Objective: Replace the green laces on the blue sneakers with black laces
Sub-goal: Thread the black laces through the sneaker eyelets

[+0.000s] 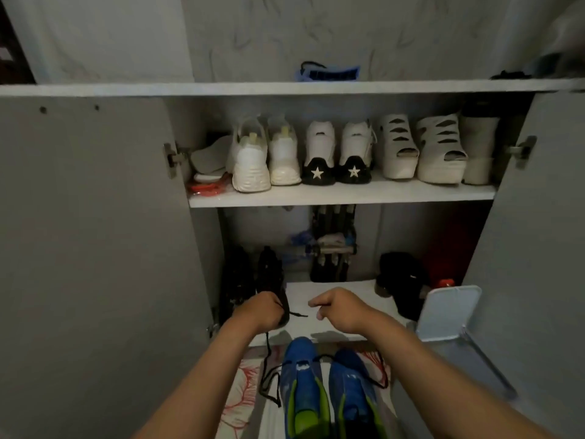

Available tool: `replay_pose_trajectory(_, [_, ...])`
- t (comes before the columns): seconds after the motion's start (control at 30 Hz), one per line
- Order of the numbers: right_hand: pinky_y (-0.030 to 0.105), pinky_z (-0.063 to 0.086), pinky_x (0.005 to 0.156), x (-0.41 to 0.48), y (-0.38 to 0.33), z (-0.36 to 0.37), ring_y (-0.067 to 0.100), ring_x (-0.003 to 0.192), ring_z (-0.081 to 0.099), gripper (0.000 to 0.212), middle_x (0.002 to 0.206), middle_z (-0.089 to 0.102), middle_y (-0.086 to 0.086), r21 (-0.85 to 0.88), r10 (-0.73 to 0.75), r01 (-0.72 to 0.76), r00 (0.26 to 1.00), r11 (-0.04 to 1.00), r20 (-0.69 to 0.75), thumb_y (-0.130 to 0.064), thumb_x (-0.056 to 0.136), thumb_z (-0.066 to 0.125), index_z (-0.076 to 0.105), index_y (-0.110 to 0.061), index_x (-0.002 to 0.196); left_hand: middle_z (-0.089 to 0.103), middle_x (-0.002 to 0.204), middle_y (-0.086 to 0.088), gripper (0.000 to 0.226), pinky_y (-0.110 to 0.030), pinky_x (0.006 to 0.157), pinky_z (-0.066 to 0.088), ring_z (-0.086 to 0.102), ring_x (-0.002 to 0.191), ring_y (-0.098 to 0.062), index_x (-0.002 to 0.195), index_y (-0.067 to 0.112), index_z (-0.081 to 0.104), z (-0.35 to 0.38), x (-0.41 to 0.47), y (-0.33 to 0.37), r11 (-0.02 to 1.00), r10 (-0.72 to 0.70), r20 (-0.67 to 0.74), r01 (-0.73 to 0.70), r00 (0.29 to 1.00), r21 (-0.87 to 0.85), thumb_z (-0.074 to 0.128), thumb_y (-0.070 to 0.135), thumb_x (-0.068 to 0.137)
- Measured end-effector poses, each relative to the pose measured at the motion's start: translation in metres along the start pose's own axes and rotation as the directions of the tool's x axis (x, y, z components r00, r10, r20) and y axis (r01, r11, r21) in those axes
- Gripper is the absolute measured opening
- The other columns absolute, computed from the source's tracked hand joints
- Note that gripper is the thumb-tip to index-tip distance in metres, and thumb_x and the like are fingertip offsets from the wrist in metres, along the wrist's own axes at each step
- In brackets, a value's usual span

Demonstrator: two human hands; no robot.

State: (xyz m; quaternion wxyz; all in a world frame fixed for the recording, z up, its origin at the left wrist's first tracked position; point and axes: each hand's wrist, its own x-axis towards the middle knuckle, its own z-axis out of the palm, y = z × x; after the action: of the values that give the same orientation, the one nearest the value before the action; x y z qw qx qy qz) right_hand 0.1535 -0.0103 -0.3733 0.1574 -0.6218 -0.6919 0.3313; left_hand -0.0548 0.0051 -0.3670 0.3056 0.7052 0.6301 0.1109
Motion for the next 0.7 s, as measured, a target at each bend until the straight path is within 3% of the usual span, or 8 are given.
replay_pose_trajectory(0.13, [0.016,0.040,0.097,0.016,0.030,0.025,0.012,0.117,0.058,0.042,0.136,0.061,-0.001,-0.075,0.108,-0.100,0.989,0.992,0.101,-0.008,0.088,0.055,0.068,-0.017,0.127,0.063,0.096,-0.009,0.021,-0.028,0.070,0.048,0.059,0.086,-0.022,0.093,0.008,0.063,0.034,0.008,-0.035,0.972,-0.120,0.056,0.105,0.991,0.211,0.044,0.013,0.090])
replay_pose_trajectory(0.23, [0.020,0.044,0.097,0.026,0.039,0.033,0.010,0.111,0.058,0.040,0.132,0.063,-0.006,-0.062,0.124,-0.118,0.988,0.991,0.091,-0.026,0.085,0.066,0.070,-0.023,0.124,0.064,0.119,-0.013,0.035,-0.032,0.089,0.049,0.061,0.103,-0.026,0.113,0.004,0.063,0.051,0.018,-0.052,0.904,-0.232,0.158,0.153,0.960,0.400,0.043,0.019,0.089])
replay_pose_trajectory(0.33, [0.024,0.046,0.099,0.031,0.051,0.049,0.011,0.112,0.060,0.033,0.128,0.066,-0.007,-0.171,0.106,-0.083,0.986,0.982,0.132,-0.031,0.090,0.069,0.072,-0.024,0.122,0.057,0.134,-0.011,0.052,-0.036,0.099,0.045,0.056,0.118,-0.027,0.130,0.009,0.058,0.063,0.027,-0.059,0.839,-0.274,0.136,0.168,0.952,0.517,0.040,0.036,0.089])
replay_pose_trajectory(0.4, [0.025,0.047,0.096,0.029,0.064,0.063,0.015,0.112,0.061,0.034,0.128,0.066,-0.005,-0.263,0.111,-0.069,0.982,0.962,0.150,-0.028,0.091,0.068,0.070,-0.025,0.125,0.053,0.138,-0.011,0.053,-0.038,0.097,0.043,0.052,0.121,-0.028,0.131,0.016,0.058,0.074,0.033,-0.058,0.856,-0.151,0.130,0.064,0.980,0.514,0.043,0.044,0.089])
replay_pose_trajectory(0.47, [0.028,0.051,0.090,0.029,0.072,0.074,0.019,0.108,0.063,0.035,0.123,0.068,-0.001,-0.345,0.121,-0.056,0.978,0.937,0.169,-0.026,0.088,0.068,0.070,-0.026,0.123,0.058,0.129,-0.010,0.043,-0.035,0.086,0.044,0.055,0.111,-0.026,0.118,0.016,0.063,0.088,0.039,-0.056,0.926,0.002,0.174,-0.067,0.985,0.372,0.051,0.043,0.087])
replay_pose_trajectory(0.53, [0.028,0.051,0.080,0.032,0.074,0.080,0.021,0.097,0.065,0.020,0.108,0.071,0.002,-0.364,0.127,-0.065,0.981,0.929,0.149,-0.027,0.086,0.069,0.074,-0.023,0.105,0.057,0.125,-0.008,0.045,-0.032,0.084,0.045,0.057,0.108,-0.025,0.118,0.013,0.062,0.104,0.042,-0.054,0.968,0.075,0.236,-0.128,0.969,0.218,0.060,0.045,0.086])
replay_pose_trajectory(0.6, [0.027,0.050,0.077,0.036,0.073,0.081,0.020,0.091,0.066,0.004,0.096,0.072,0.001,-0.337,0.121,-0.077,0.987,0.938,0.110,-0.026,0.085,0.071,0.070,-0.024,0.081,0.051,0.125,-0.008,0.052,-0.034,0.087,0.046,0.056,0.107,-0.025,0.121,0.012,0.058,0.115,0.043,-0.054,0.961,0.106,0.282,-0.171,0.953,0.217,0.064,0.048,0.085])
replay_pose_trajectory(0.7, [0.032,0.055,0.085,0.039,0.072,0.082,0.020,0.091,0.068,0.016,0.096,0.075,0.001,-0.292,0.107,-0.070,0.988,0.954,0.110,-0.024,0.085,0.073,0.067,-0.027,0.070,0.045,0.127,-0.006,0.058,-0.037,0.093,0.047,0.054,0.110,-0.026,0.128,0.015,0.054,0.123,0.045,-0.056,0.942,0.135,0.258,-0.205,0.957,0.267,0.070,0.046,0.081])
